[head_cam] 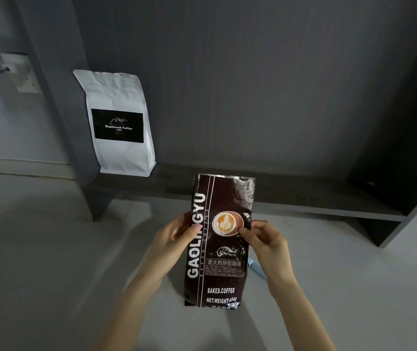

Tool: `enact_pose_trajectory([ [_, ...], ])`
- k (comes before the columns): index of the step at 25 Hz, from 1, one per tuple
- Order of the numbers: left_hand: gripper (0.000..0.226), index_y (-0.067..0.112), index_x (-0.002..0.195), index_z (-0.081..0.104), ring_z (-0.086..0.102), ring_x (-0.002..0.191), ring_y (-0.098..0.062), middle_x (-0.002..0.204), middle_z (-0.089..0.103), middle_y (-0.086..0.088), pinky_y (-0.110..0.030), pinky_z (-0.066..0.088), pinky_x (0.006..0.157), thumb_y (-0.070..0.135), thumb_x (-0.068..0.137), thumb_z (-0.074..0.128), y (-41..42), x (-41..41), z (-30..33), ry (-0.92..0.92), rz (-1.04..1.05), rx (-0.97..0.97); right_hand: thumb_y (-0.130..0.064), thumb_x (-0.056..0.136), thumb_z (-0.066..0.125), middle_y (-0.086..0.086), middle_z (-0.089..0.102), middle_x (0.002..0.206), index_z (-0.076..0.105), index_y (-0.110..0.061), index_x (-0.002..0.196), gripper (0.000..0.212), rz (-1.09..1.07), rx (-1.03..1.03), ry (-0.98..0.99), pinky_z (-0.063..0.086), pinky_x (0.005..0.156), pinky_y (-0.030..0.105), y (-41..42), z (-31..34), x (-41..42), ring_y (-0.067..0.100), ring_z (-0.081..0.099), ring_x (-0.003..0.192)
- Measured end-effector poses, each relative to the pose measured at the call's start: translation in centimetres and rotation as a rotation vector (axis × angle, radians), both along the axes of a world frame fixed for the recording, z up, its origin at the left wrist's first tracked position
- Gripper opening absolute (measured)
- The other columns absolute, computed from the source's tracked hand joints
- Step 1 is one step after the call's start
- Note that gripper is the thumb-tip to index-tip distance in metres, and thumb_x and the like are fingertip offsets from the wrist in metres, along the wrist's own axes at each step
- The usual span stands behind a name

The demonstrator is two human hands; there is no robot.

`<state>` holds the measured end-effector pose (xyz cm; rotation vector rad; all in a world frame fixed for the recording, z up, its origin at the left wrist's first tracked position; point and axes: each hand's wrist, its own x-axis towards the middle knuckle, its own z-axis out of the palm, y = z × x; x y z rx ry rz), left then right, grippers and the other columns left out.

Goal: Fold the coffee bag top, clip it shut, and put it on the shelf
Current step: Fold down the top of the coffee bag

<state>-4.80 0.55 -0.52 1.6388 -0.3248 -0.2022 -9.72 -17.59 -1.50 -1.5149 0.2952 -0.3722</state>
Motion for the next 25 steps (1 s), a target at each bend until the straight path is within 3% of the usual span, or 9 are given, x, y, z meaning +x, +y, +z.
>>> enact_pose_trajectory([
  [5, 0.020, 0.029, 0.101, 0.064, 0.065, 0.091, -0.001, 0.097, 0.072, 0.012, -0.017, 0.048, 0.076, 0.028, 0.082, 0.057, -1.2, 0.1, 0.1, 0.045, 0.019, -0.079, -0.008, 0.078, 0.063, 0.007, 0.065, 0.069, 0.061, -0.014, 0.076, 0.007, 0.003, 0.026, -0.006, 0.050, 0.055, 0.018, -0.2, 0.0, -0.6, 0.015, 0.063, 0.068],
  [8, 0.023, 0.024, 0.104, 0.063, 0.066, 0.092, -0.006, 0.099, 0.072, 0.005, -0.020, 0.049, 0.078, 0.026, 0.083, 0.056, -1.4, 0.0, -0.2, 0.046, 0.035, -0.126, -0.005, 0.078, 0.062, -0.007, 0.069, 0.057, 0.062, -0.014, 0.074, 0.010, 0.013, 0.022, -0.032, 0.052, 0.054, 0.013, -0.2, 0.1, -0.7, 0.007, 0.066, 0.062],
  [11, 0.016, 0.020, 0.097, 0.065, 0.067, 0.084, -0.004, 0.086, 0.074, 0.009, -0.010, 0.050, 0.067, 0.021, 0.082, 0.058, -1.7, 0.2, -0.3, 0.034, 0.102, -0.174, -0.003, 0.079, 0.061, -0.010, 0.067, 0.053, 0.061, -0.014, 0.073, 0.013, 0.028, 0.018, -0.038, 0.051, 0.051, 0.011, -0.1, 0.4, -0.8, 0.002, 0.064, 0.058],
  [15, 0.009, 0.015, 0.089, 0.063, 0.066, 0.077, -0.001, 0.074, 0.073, 0.013, -0.007, 0.048, 0.064, 0.016, 0.083, 0.057, -2.0, 0.3, -0.2, 0.027, 0.116, -0.177, -0.005, 0.081, 0.059, -0.004, 0.065, 0.075, 0.057, -0.019, 0.081, 0.014, 0.014, -0.107, -0.080, 0.049, 0.053, 0.008, 0.2, 1.1, -0.7, -0.004, 0.063, 0.064],
  [18, 0.010, 0.016, 0.090, 0.063, 0.066, 0.083, -0.002, 0.079, 0.074, 0.013, -0.008, 0.048, 0.069, 0.019, 0.083, 0.057, -1.8, 0.3, 0.0, 0.028, 0.104, -0.161, -0.003, 0.084, 0.053, -0.015, 0.065, 0.070, 0.055, -0.023, 0.090, 0.021, -0.019, -0.100, -0.175, 0.049, 0.057, 0.007, 0.0, 2.1, -0.1, -0.007, 0.062, 0.067],
  [22, 0.011, 0.023, 0.088, 0.064, 0.066, 0.090, -0.012, 0.091, 0.072, 0.003, -0.031, 0.048, 0.089, 0.021, 0.084, 0.054, -1.5, 0.2, -0.1, 0.052, 0.120, -0.131, 0.000, 0.086, 0.048, -0.023, 0.069, 0.063, 0.058, -0.028, 0.071, 0.033, -0.014, -0.121, -0.183, 0.053, 0.065, 0.011, -0.2, 2.3, -0.2, -0.002, 0.064, 0.068],
  [25, 0.024, 0.037, 0.079, 0.067, 0.063, 0.097, -0.010, 0.088, 0.073, 0.012, -0.037, 0.044, 0.097, 0.021, 0.086, 0.050, -1.3, 0.3, 0.0, 0.041, 0.099, -0.097, 0.004, 0.087, 0.042, -0.024, 0.068, 0.063, 0.060, -0.024, 0.070, 0.038, -0.018, -0.122, -0.165, 0.049, 0.068, 0.009, -0.2, 1.8, -0.4, -0.006, 0.061, 0.068],
])
